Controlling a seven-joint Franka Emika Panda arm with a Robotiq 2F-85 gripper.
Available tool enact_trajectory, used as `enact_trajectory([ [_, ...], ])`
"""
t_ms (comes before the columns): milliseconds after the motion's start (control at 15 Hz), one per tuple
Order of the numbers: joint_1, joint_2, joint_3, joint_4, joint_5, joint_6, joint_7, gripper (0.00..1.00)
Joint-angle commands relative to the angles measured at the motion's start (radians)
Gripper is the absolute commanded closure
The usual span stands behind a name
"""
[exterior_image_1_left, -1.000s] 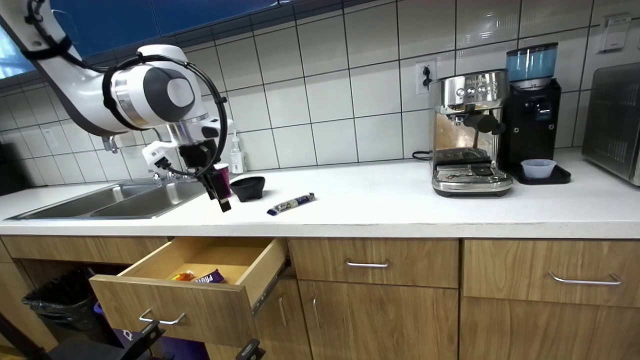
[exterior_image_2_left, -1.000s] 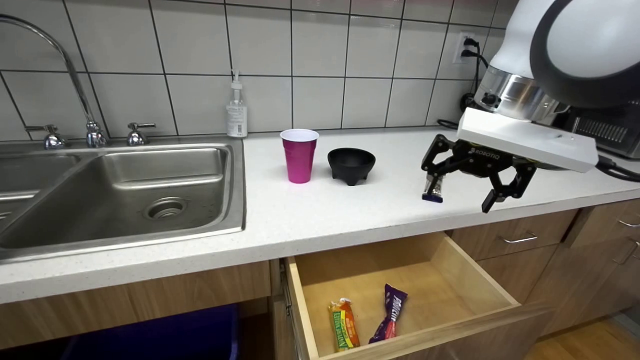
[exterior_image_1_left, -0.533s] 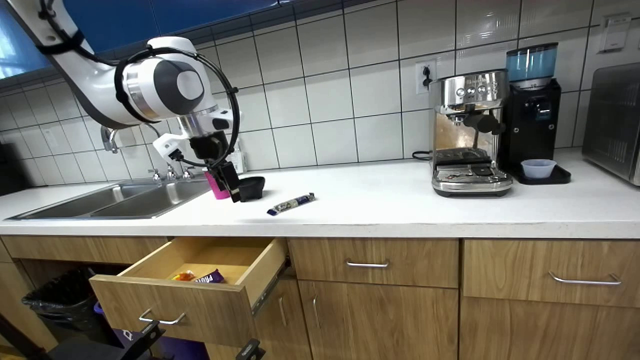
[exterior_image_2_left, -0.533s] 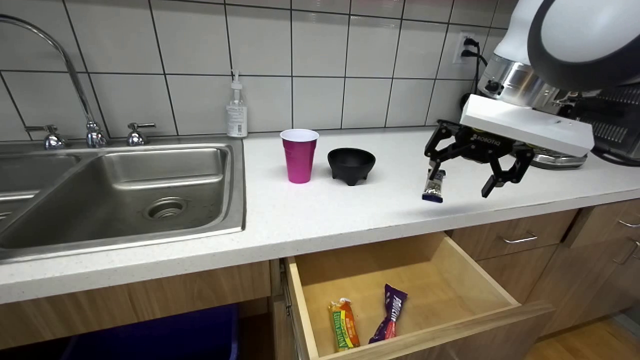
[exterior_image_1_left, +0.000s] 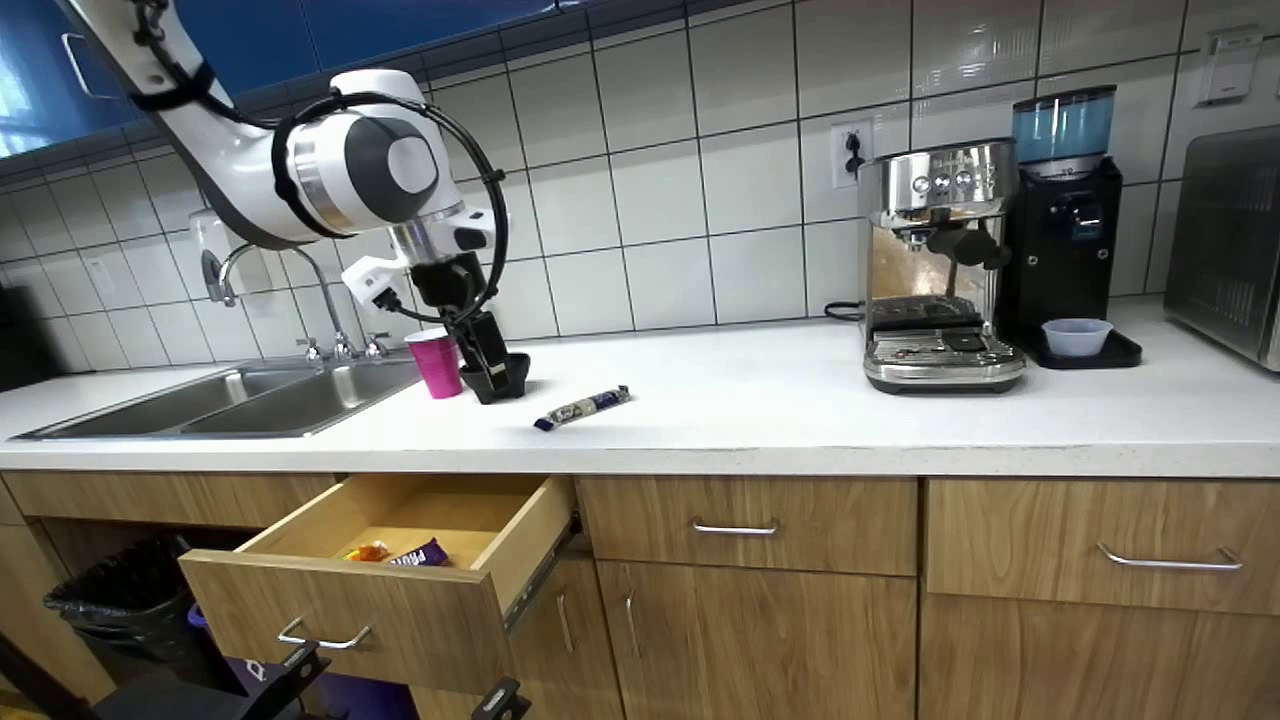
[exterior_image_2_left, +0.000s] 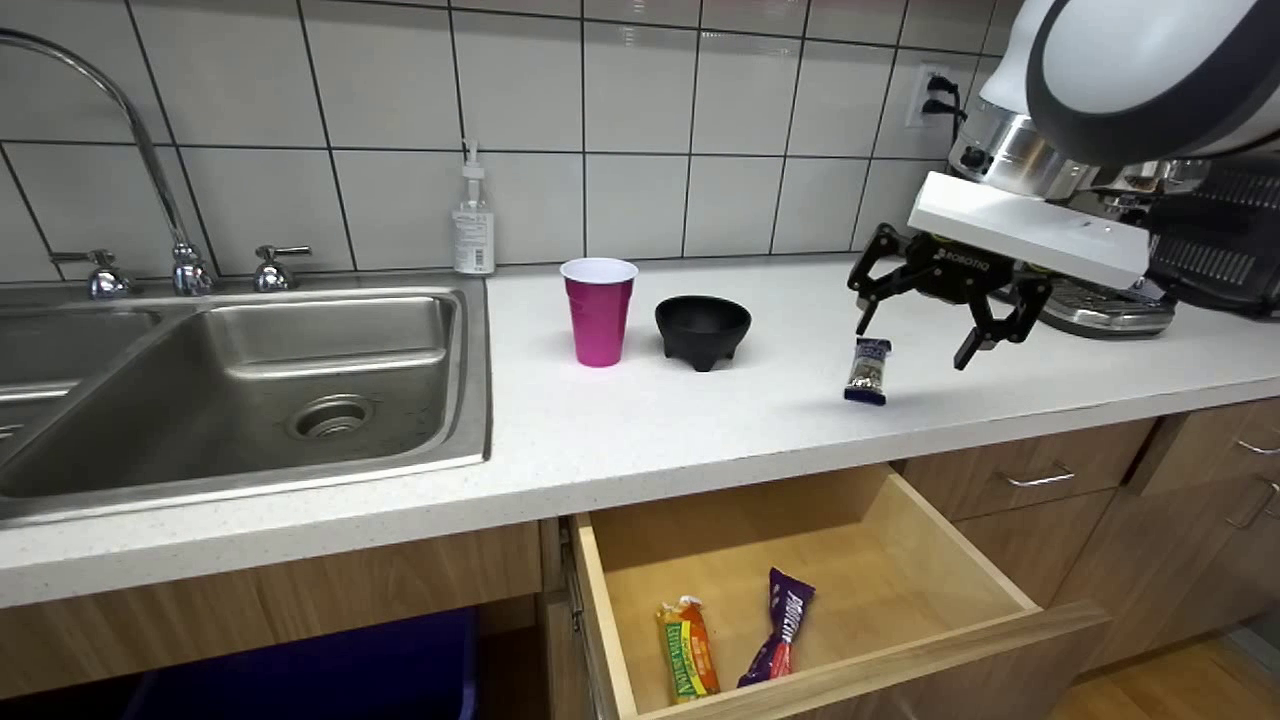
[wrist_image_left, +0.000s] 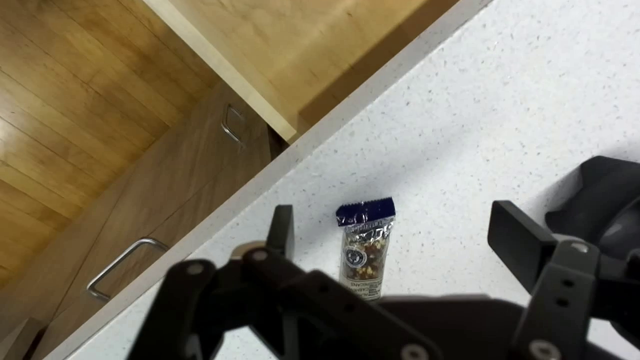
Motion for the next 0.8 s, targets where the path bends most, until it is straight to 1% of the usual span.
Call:
enact_trajectory([
  [0, -0.017, 0.065, -0.015, 0.087, -0.004, -0.026, -0.028, 0.00],
  [733, -0.006, 0.227, -0.085, 0.269, 0.020, -0.036, -0.044, 0.00],
])
